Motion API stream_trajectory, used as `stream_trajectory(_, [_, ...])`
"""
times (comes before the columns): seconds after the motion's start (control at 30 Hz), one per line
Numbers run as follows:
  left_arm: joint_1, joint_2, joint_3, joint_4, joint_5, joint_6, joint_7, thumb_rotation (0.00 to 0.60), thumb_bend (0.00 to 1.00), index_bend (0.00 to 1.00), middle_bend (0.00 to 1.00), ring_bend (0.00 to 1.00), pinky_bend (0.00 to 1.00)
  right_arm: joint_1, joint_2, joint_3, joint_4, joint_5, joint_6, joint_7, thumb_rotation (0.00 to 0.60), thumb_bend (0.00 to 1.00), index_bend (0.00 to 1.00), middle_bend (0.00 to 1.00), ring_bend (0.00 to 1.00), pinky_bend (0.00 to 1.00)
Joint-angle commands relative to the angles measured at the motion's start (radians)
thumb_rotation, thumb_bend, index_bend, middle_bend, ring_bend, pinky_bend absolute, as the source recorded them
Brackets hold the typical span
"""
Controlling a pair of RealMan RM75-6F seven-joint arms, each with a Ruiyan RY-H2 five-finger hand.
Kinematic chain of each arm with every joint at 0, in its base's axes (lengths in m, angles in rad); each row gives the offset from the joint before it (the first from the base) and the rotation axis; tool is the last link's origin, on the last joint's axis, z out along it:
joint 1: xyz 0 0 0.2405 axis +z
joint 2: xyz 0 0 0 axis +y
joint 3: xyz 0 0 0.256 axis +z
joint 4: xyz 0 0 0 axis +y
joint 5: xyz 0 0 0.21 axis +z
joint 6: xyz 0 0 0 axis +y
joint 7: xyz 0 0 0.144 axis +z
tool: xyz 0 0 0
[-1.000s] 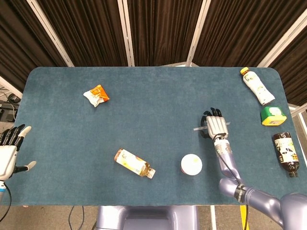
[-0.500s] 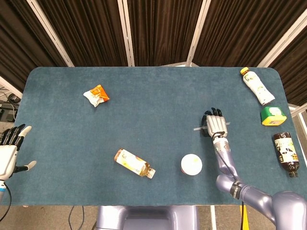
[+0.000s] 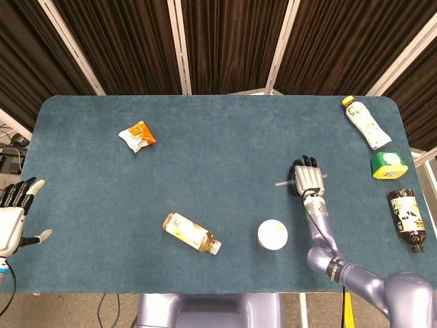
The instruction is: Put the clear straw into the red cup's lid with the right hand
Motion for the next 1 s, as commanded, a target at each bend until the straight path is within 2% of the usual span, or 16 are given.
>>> stream_trajectory(0.03, [0.000, 0.000, 0.000, 0.000, 0.000, 0.000, 0.000, 0.600, 0.15, 0.00, 0.00, 0.00, 0.00, 0.001, -0.005, 0.000, 0.009, 0.000, -0.001, 0.001, 0.600, 0.35, 0.51, 0.20, 0.00, 0.00])
stream_trajectory(0.3, [0.000, 0.000, 0.000, 0.000, -0.001, 0.000, 0.001, 0.600, 0.15, 0.00, 0.00, 0.00, 0.00, -0.001, -0.022, -0.002, 0.034, -0.018, -0.002, 0.028, 0.600, 0.38, 0.57, 0.21, 0.00, 0.00])
stream_trajectory(0.63, [0.000, 0.000, 0.000, 0.000, -0.001, 0.000, 0.001, 0.600, 0.15, 0.00, 0.00, 0.00, 0.00, -0.006, -0.013, -0.002, -0.005, -0.063, 0.020, 0.068, 0.600, 0.39, 0.59, 0.23, 0.00, 0.00])
stream_trajectory(0.77, [-0.001, 0.000, 0.000, 0.000, -0.002, 0.000, 0.001, 0.600, 0.15, 0.00, 0.00, 0.00, 0.00, -0.016, 0.023, 0.014, -0.078, -0.087, 0.047, 0.104, 0.600, 0.39, 0.59, 0.23, 0.00, 0.00])
stream_trajectory(0.93, [0.000, -0.001, 0.000, -0.002, -0.003, 0.001, 0.004, 0.600, 0.15, 0.00, 0.00, 0.00, 0.00, -0.041, 0.105, 0.080, -0.247, -0.093, 0.096, 0.196, 0.600, 0.39, 0.59, 0.23, 0.00, 0.00])
stream_trajectory(1.0, [0.000, -0.001, 0.000, -0.002, -0.003, 0.002, 0.005, 0.600, 0.15, 0.00, 0.00, 0.00, 0.00, -0.064, 0.156, 0.119, -0.347, -0.086, 0.117, 0.251, 0.600, 0.39, 0.59, 0.23, 0.00, 0.00])
